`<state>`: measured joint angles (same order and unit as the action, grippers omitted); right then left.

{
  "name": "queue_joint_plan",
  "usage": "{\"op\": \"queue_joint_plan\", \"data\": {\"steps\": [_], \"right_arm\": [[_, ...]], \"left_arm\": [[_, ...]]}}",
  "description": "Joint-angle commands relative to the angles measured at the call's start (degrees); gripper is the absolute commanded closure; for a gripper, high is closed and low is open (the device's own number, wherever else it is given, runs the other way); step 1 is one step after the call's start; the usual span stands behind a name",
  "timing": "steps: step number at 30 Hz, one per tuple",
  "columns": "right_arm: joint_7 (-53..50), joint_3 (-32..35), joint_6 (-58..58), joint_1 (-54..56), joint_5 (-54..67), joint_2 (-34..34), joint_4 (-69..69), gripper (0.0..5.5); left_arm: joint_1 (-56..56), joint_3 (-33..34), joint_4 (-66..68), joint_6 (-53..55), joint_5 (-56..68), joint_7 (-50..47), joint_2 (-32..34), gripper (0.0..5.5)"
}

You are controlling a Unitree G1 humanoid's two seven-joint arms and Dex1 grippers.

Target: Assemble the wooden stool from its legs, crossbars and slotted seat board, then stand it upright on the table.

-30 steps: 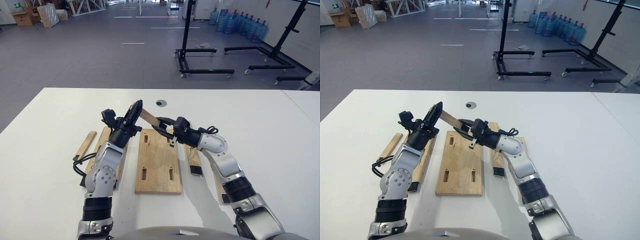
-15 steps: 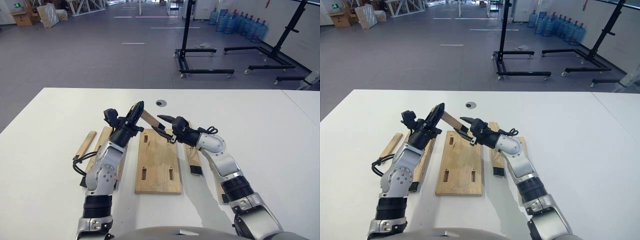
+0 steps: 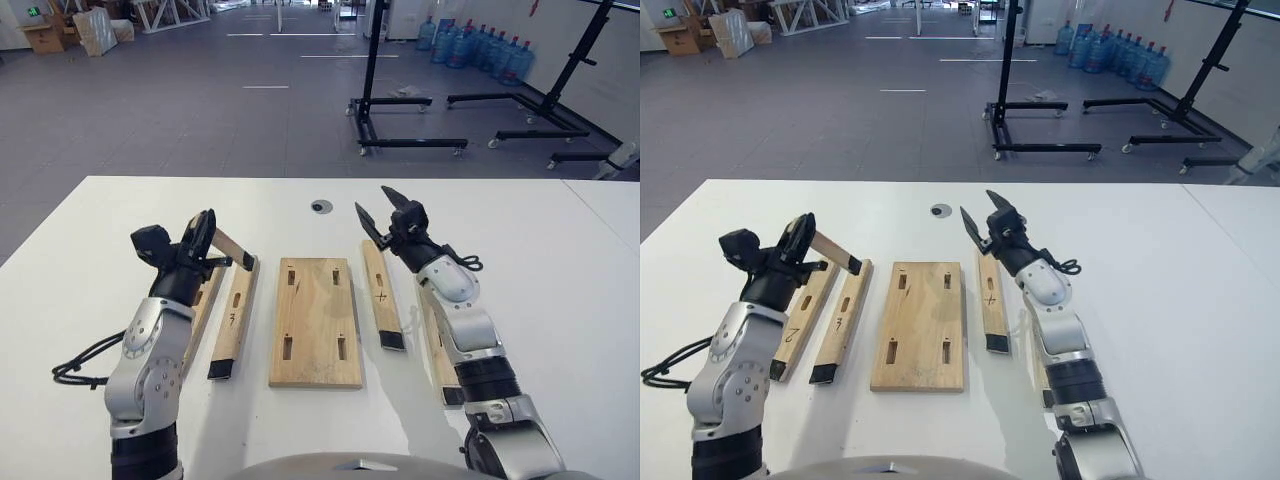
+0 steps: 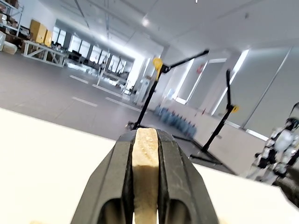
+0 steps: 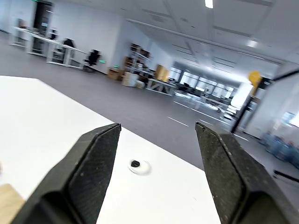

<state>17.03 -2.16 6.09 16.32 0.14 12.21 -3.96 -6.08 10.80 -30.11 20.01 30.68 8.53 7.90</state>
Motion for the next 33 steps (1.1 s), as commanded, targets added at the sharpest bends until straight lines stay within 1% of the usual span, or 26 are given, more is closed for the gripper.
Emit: {"op": "queue_joint_plan", "data": {"steps": [1, 4, 8, 10, 15, 21, 25, 33], "right_arm": [[-2.87, 2.23, -2.97, -1.70, 2.50, -2.29, 1.04, 2.57], [-3.89, 0.84, -3.51, -2.40, 2.32, -4.22, 2.12, 2.57], [-4.94, -0.83, -3.36, -3.87, 1.08, -5.51, 2.84, 2.57], [-5.83, -1.02, -3.46, -3.93, 0.66, -6.07, 2.65, 2.57], [-6.57, -1.99, -3.16, -3.35, -0.60, -6.65, 1.69, 2.57], [-6.33, -2.50, -2.94, -2.95, -1.22, -6.01, 1.17, 2.57], [-6.08, -2.74, -2.57, -2.71, -1.30, -5.95, 0.40, 2.57], [-6.23, -2.18, -2.99, -2.29, -1.04, -5.61, -0.19, 2.57]], "left_arm": [[-7.36, -1.53, -5.13, -1.23, -7.14, -0.73, 2.53, 5.13], [-8.27, 0.80, -7.01, -2.70, -7.60, 1.21, 4.61, 5.13], [-4.48, 4.98, -4.88, -3.04, -6.57, 2.19, 7.26, 5.13], [-4.27, 6.21, -2.80, -3.67, -7.59, 2.63, 8.18, 5.13], [-3.95, 4.87, 4.24, -6.86, -11.77, 3.75, 8.49, 5.13], [-3.58, 4.52, 8.56, -9.01, -11.62, 4.69, 7.28, 5.13], [-1.50, 4.16, 10.05, -9.45, -11.78, 4.09, 6.57, 5.13], [-1.84, 4.06, 12.19, -10.17, -12.58, 4.85, 6.65, 5.13]]}}
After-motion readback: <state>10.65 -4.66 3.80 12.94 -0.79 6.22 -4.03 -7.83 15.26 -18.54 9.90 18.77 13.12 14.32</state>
